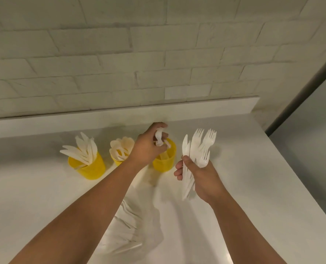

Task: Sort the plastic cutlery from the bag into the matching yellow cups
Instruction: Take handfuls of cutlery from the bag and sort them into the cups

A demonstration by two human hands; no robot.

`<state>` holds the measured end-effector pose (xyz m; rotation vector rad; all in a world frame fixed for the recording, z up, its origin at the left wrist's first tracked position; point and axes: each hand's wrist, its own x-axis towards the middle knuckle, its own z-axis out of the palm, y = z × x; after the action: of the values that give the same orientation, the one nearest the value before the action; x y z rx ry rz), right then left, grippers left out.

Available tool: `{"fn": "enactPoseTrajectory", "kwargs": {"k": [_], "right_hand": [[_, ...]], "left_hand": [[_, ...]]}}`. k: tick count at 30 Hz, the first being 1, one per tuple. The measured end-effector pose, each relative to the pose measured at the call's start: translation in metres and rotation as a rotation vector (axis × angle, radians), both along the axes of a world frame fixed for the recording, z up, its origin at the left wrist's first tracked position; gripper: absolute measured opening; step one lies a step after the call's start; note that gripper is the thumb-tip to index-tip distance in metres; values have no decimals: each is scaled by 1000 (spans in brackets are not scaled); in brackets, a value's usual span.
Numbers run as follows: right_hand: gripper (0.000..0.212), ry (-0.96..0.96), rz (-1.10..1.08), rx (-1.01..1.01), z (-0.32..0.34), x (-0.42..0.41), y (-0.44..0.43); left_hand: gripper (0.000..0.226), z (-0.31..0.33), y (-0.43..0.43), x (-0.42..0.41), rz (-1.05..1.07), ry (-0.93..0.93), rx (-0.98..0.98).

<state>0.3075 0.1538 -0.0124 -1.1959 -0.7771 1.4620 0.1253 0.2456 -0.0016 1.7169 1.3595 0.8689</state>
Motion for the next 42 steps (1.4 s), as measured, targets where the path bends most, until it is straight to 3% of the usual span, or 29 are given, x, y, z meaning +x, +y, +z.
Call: {"fn": "enactPoseTrajectory", "kwargs": {"k": [5, 7, 9, 11, 13, 16, 20, 25, 29, 35, 39, 42], "right_hand": [[16, 132, 9, -28, 2, -1, 2], [14, 253, -2, -51, 4, -2, 2], [14, 342, -34, -49, 5, -5, 1], [19, 351, -86, -18, 6, -8, 2], [28, 333, -107, 28, 10, -13, 3], [32, 353, -66, 34, 16, -23, 3], [38, 340, 47, -1, 19, -33, 1], [44, 275, 168, -28, 21, -37, 1], [44, 337, 166, -24, 22, -41, 1], [41, 415, 145, 16, 23, -46, -2], [42, 410, 170, 46, 25, -44, -2], [42, 439, 183, 78, 24, -42, -2]], "left_hand": [[59, 5, -4, 2, -63, 86, 81], [51, 13, -12, 5, -9, 75, 161], [31, 23, -29, 10, 101, -53, 197], [12, 31, -50, 17, 158, -160, 117], [3, 28, -67, 22, 90, -195, -90], [17, 16, -76, 21, 41, -220, -295], [16, 13, -82, 11, -27, -194, -303], [19, 7, -91, 1, -26, -379, -373], [34, 1, -98, -1, 15, -500, -382], [45, -4, -102, 0, 69, -454, -298], [25, 0, -103, -2, 63, -420, -246], [21, 2, -100, -2, 59, -505, -278]]}}
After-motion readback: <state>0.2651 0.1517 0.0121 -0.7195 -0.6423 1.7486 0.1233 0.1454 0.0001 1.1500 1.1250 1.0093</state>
